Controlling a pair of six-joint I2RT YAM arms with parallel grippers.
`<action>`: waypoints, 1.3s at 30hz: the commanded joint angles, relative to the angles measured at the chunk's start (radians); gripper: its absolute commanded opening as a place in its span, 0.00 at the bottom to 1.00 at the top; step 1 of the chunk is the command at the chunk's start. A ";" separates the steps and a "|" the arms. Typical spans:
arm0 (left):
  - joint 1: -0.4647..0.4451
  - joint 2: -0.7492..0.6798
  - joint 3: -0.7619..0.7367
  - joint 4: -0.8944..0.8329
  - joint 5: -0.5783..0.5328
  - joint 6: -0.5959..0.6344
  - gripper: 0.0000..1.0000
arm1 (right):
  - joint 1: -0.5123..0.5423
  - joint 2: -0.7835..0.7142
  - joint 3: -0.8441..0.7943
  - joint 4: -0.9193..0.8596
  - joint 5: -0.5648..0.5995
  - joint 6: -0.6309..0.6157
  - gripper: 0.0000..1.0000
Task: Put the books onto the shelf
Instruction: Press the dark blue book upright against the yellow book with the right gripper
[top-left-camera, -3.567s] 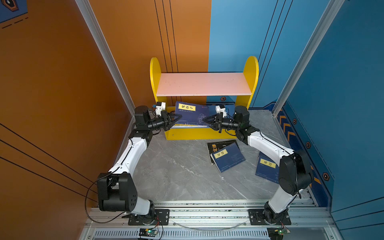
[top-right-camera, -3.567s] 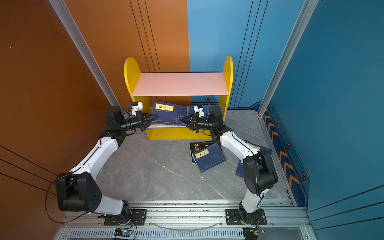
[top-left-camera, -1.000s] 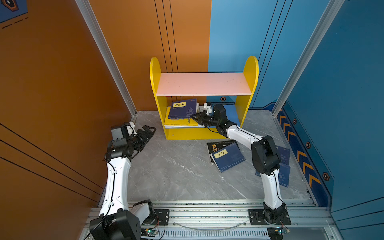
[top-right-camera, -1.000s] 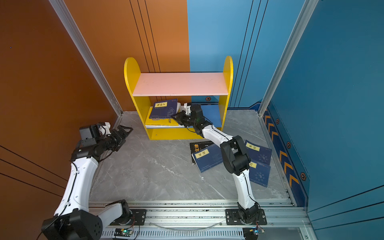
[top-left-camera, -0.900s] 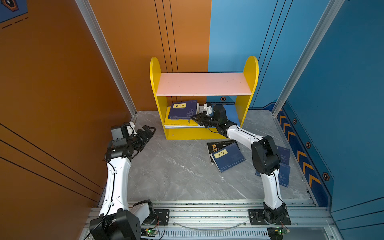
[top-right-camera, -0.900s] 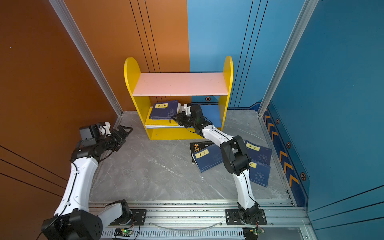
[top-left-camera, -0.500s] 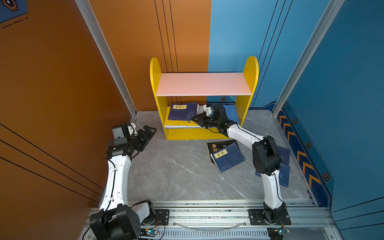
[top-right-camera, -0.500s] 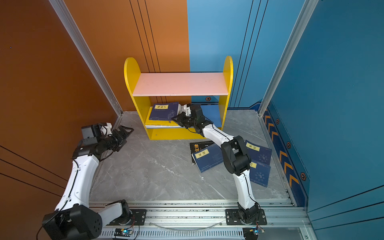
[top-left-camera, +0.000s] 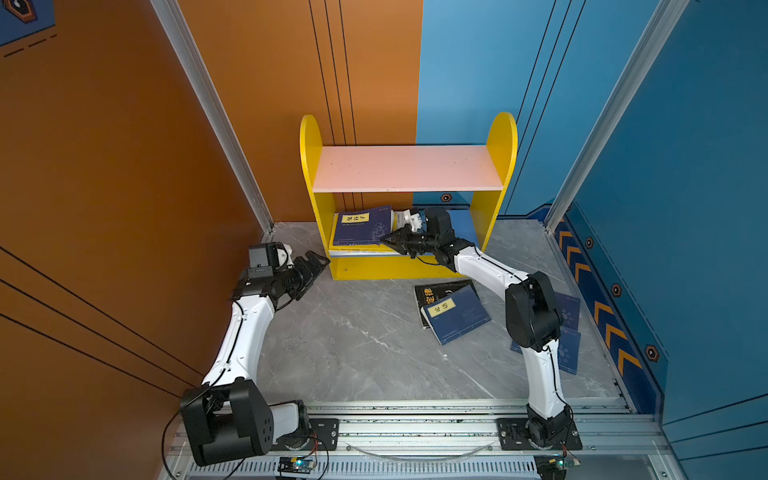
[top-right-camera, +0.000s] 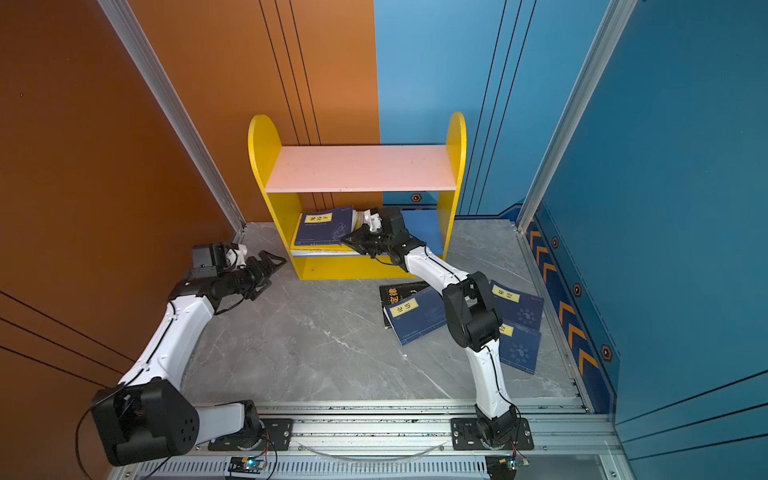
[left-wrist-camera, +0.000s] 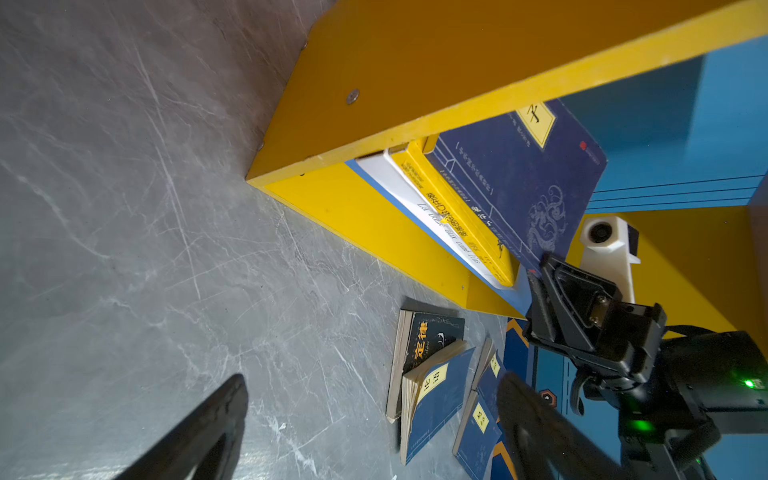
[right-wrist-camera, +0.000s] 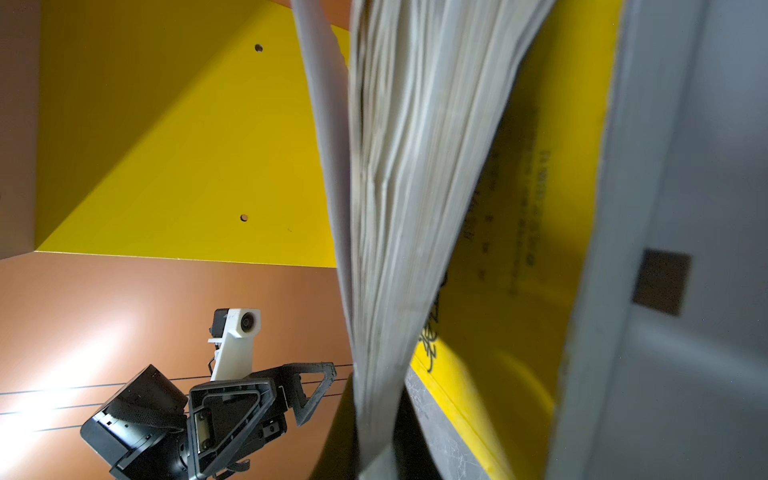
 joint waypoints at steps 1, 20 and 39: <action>-0.019 0.022 0.010 0.085 -0.069 -0.049 0.95 | 0.007 0.026 0.059 -0.061 -0.004 -0.014 0.03; -0.100 0.147 0.063 0.231 -0.203 -0.196 0.96 | 0.030 0.048 0.087 -0.107 0.007 -0.032 0.03; -0.140 0.243 0.117 0.296 -0.265 -0.236 0.96 | 0.030 0.051 0.061 -0.015 0.051 0.058 0.03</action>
